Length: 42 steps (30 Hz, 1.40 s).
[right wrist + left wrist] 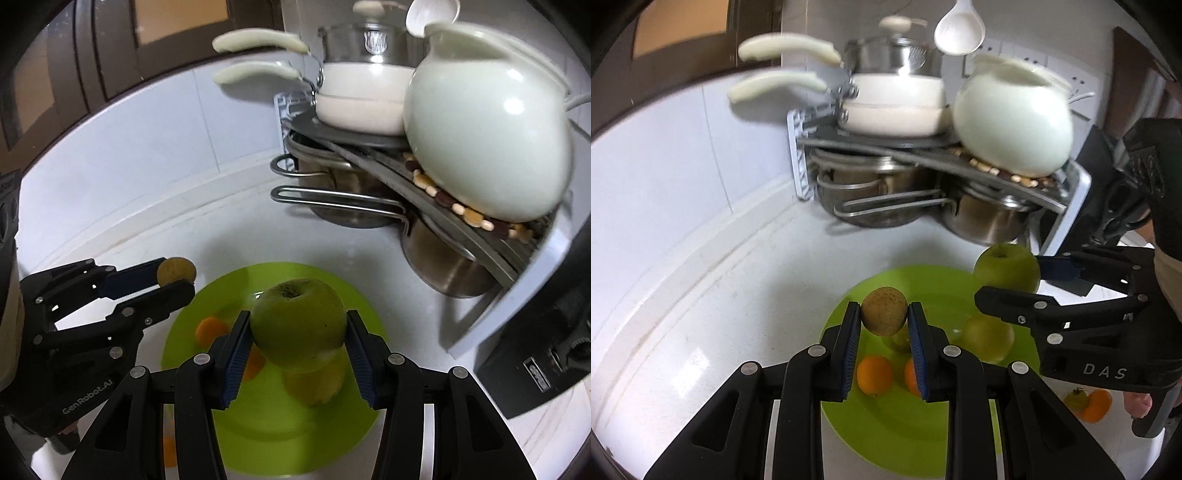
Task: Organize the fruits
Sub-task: 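Carry the brown fruit in the left tool while the right tool carries the apple over the plate, then lower both fruits onto the green plate and open both tools, then withdraw both open tools from the plate toward the loose oranges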
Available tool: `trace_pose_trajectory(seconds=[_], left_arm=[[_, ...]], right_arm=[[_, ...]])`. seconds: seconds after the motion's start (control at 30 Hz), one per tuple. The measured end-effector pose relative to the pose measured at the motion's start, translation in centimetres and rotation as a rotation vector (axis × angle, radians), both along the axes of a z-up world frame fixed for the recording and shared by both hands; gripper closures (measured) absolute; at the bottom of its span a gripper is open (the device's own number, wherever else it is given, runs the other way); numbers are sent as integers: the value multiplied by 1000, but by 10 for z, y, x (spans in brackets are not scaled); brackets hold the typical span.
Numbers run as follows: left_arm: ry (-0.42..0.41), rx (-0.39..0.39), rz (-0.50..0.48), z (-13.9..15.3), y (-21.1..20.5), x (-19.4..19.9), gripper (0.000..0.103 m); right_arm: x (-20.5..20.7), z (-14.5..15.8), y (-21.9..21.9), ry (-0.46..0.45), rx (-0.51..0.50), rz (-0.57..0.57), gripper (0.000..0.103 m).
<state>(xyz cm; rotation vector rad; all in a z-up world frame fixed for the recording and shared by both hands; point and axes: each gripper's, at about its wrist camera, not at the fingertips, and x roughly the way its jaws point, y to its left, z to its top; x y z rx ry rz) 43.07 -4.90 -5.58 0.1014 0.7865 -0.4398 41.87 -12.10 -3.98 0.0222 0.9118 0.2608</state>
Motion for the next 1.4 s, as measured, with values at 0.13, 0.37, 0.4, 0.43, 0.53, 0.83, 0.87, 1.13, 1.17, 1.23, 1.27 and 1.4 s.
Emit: trace_pose_trajectory(seconds=[0.13,0.37,0.4,0.43,0.53,0.83,0.87,1.13,1.17,1.23,1.27,1.4], left_arm=[[46,19,5,-16,-1,12,77],[98,46,3,-33,0,23,77],[101,46,3,-35,0,24,77],[104,46,4,-35,1,24,77],[114,45,4,-38,2,26,77],[143,38,13,-41,5,28,70],[144,39,13,-40,5,28,70],[112,49,23,-27,12,13,64],[103,48,23,-23,13,10,62],[82,49,28,-15,15,4,58],[66,55,33,-10,16,-1,57],[14,66,59,9,20,-15,51]], right_arm=[[11,-9,4,33,-9,9,53],[28,-27,8,93,-16,17,53],[30,-29,8,97,-20,17,53],[31,-31,8,103,-21,17,53],[33,-36,9,118,-22,18,53],[29,-40,9,116,-23,18,52],[29,-40,9,114,-22,18,52],[13,-28,4,70,-27,11,52],[10,-25,2,62,-24,8,52],[5,-20,0,48,-16,6,52],[1,-16,-1,38,-12,4,52],[-15,0,-3,-11,-11,-2,52]])
